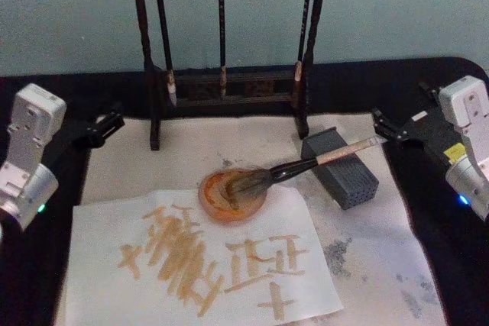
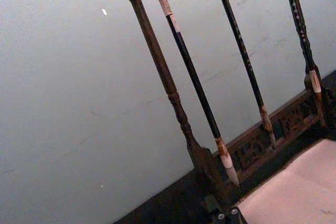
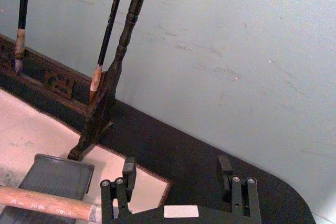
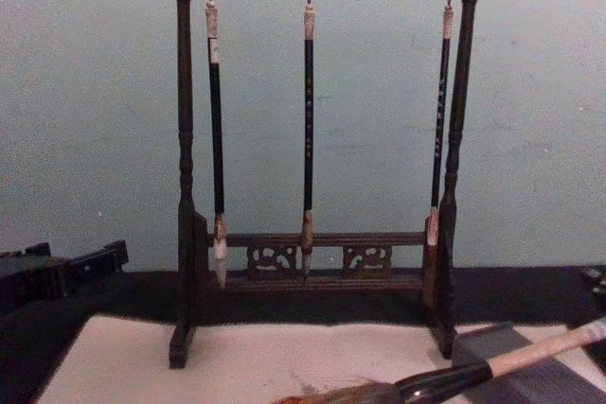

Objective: Pick up the brush from the inkstone, write on the paper, then place the brush back to its original position.

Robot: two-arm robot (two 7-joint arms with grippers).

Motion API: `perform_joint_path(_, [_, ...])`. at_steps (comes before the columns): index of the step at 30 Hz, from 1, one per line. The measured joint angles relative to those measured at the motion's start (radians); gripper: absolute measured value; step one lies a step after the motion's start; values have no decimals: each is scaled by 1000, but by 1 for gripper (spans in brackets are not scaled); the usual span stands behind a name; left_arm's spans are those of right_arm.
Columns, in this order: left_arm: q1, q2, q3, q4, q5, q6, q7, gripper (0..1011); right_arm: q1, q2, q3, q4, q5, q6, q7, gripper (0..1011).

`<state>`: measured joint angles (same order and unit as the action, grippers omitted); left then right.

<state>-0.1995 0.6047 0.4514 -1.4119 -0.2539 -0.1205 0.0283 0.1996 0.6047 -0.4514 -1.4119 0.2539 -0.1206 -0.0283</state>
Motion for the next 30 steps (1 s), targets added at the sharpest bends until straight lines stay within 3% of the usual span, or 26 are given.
perform_joint_path(30, [0,0,0,0,0,0,0,1000,0,0,0,0,0,0,0,1001])
